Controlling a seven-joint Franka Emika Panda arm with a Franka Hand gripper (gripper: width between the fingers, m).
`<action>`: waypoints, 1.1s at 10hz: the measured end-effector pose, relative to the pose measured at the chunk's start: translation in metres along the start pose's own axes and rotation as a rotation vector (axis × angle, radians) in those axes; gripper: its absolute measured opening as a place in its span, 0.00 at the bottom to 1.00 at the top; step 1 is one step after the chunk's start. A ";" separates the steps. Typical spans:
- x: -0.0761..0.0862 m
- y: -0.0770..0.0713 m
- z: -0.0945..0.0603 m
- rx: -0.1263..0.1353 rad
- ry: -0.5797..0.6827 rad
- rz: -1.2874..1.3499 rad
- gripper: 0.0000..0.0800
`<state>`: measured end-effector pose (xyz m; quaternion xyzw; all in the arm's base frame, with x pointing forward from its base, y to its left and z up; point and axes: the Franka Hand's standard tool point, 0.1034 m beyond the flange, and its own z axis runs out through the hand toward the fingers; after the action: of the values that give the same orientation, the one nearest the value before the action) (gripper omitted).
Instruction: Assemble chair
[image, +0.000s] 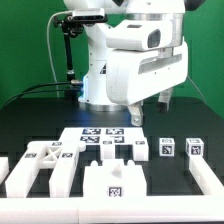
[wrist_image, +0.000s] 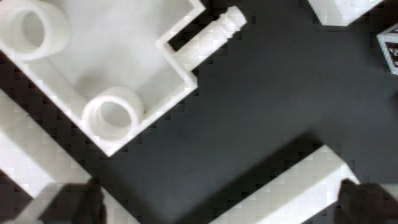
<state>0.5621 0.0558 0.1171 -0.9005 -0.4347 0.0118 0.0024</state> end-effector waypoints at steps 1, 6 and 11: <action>0.000 0.000 0.000 0.000 0.000 0.000 0.81; 0.000 0.000 0.001 0.001 -0.001 0.000 0.81; 0.000 0.000 0.001 0.002 -0.001 0.003 0.81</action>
Offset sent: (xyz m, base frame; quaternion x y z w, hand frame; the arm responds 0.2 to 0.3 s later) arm 0.0000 0.0000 0.0000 0.0000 0.0000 0.0000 1.0000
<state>0.5616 0.0559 0.1159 -0.9012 -0.4331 0.0127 0.0031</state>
